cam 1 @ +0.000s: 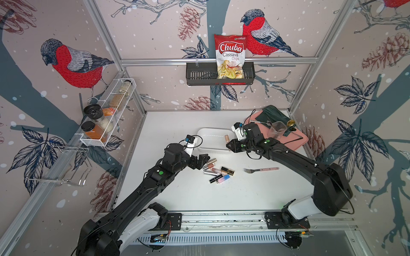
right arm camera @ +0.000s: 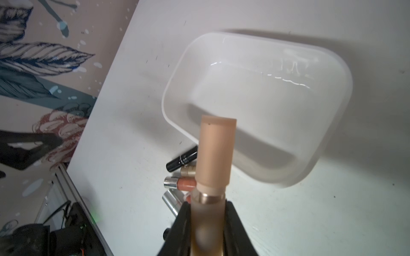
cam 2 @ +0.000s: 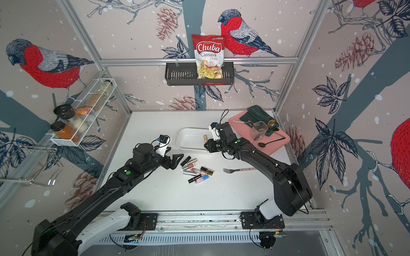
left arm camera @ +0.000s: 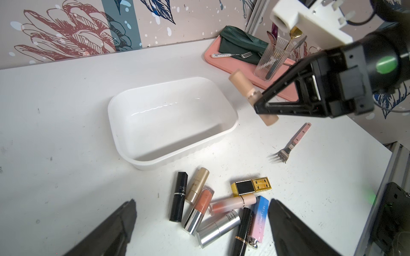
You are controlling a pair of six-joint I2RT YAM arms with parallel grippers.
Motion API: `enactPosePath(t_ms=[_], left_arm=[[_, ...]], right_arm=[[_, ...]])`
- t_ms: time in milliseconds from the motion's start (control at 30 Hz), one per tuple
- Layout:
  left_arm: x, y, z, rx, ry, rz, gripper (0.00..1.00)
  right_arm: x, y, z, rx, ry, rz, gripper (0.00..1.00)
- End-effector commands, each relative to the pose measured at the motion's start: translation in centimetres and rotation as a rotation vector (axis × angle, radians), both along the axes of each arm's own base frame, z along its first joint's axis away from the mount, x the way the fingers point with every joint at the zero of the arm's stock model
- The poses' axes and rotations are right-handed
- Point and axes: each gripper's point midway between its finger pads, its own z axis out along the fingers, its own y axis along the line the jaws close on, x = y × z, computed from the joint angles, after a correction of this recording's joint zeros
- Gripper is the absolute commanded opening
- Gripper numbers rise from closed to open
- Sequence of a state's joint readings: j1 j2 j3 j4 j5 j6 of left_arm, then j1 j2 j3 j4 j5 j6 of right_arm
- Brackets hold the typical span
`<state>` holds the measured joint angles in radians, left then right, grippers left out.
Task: Put the lipstick into the storage box
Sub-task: Place the lipstick in the storage box.
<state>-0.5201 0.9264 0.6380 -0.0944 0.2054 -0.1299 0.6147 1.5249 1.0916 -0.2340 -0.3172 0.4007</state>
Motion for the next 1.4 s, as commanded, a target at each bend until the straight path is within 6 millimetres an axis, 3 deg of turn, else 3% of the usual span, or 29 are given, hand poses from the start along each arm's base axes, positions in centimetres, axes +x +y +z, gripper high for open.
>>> enactPosePath(t_ms=[0, 167, 433, 733, 933, 1367], left_arm=[[0.0, 0.1, -0.1, 0.013, -0.001, 0.001, 0.96], [0.1, 0.3, 0.0, 0.016, -0.005, 0.014, 0.96], [0.6, 1.5, 0.2, 0.041, -0.026, 0.085, 0.96], [0.9, 2.6, 0.7, 0.054, -0.055, 0.141, 0.96], [0.9, 2.7, 0.8, 0.056, -0.056, 0.146, 0.96], [0.7, 2.8, 1.5, 0.042, -0.077, 0.148, 0.96]], right_arm=[[2.4, 1.2, 1.2, 0.109, 0.027, -0.082, 0.16], [4.6, 2.8, 0.4, 0.221, 0.091, -0.121, 0.16], [6.6, 7.1, -1.6, 0.441, 0.225, -0.129, 0.16], [7.6, 12.2, -5.9, 0.424, 0.303, -0.094, 0.16], [8.7, 12.9, -8.7, 0.372, 0.316, -0.112, 0.16], [10.7, 13.1, -12.4, 0.235, 0.311, -0.126, 0.16]])
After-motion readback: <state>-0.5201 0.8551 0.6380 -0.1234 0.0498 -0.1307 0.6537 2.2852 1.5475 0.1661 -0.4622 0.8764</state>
